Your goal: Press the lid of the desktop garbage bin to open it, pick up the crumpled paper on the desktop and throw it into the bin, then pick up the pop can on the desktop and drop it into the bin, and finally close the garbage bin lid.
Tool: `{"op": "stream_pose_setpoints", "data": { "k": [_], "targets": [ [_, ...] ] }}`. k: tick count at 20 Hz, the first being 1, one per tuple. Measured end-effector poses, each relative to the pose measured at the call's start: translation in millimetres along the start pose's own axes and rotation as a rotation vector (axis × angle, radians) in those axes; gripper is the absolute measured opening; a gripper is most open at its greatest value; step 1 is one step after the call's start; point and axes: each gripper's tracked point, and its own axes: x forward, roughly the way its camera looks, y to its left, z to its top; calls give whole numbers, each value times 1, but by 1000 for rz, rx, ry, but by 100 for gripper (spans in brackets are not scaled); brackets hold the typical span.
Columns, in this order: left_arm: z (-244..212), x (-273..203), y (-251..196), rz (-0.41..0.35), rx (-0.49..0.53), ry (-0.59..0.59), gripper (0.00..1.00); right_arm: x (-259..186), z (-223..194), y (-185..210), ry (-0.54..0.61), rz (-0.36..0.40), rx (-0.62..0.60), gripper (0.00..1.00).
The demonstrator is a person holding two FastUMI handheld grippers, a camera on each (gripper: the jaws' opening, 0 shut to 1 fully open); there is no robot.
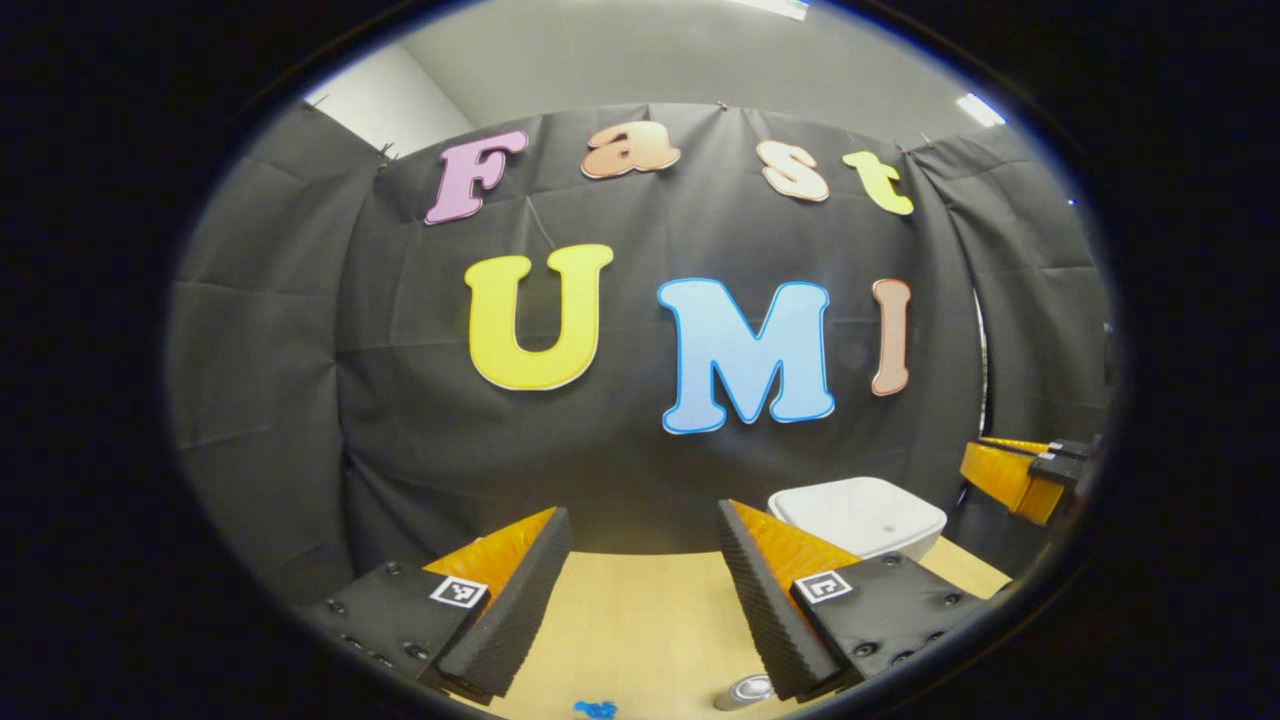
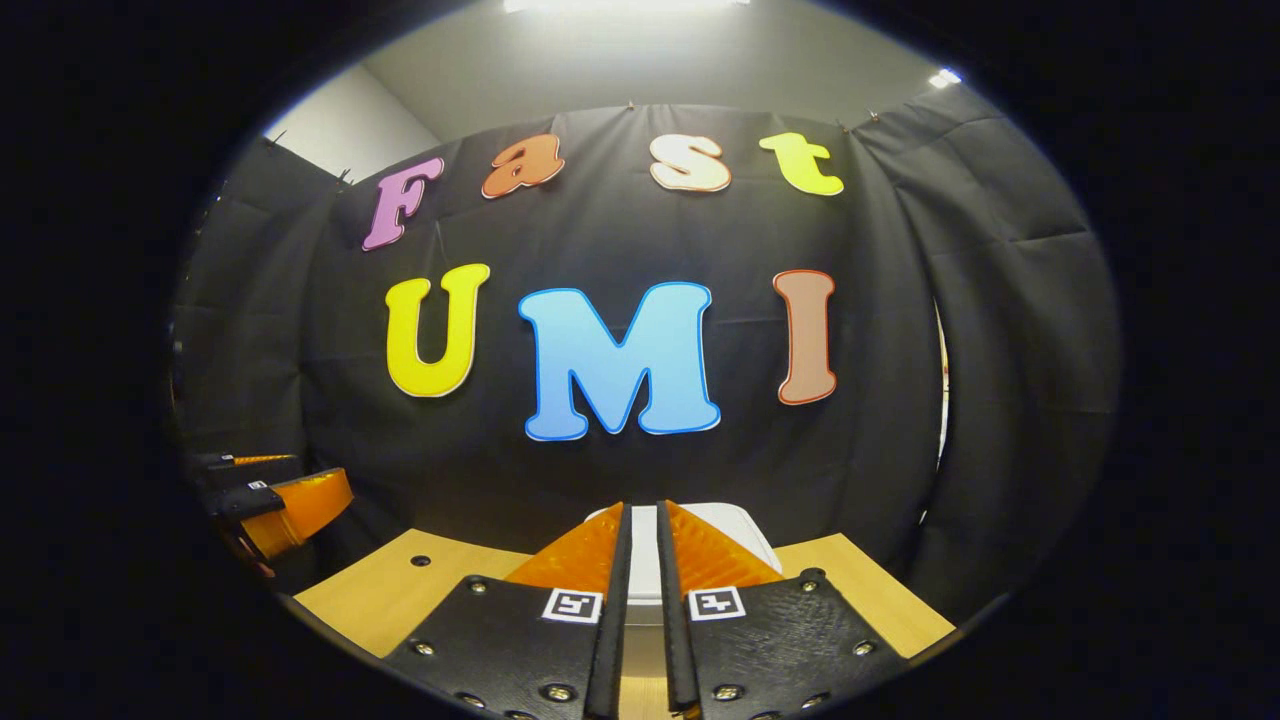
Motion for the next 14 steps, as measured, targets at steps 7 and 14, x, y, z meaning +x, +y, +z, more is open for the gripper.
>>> {"op": "stream_pose_setpoints", "data": {
  "k": [7,14],
  "targets": [
    [-1,1,2,11,12,-1,95,32,-22,-17,50,-42,26,0],
    [-1,4,9,62,10,2,96,72,-84,-20,206,-25,43,0]
  ]
}}
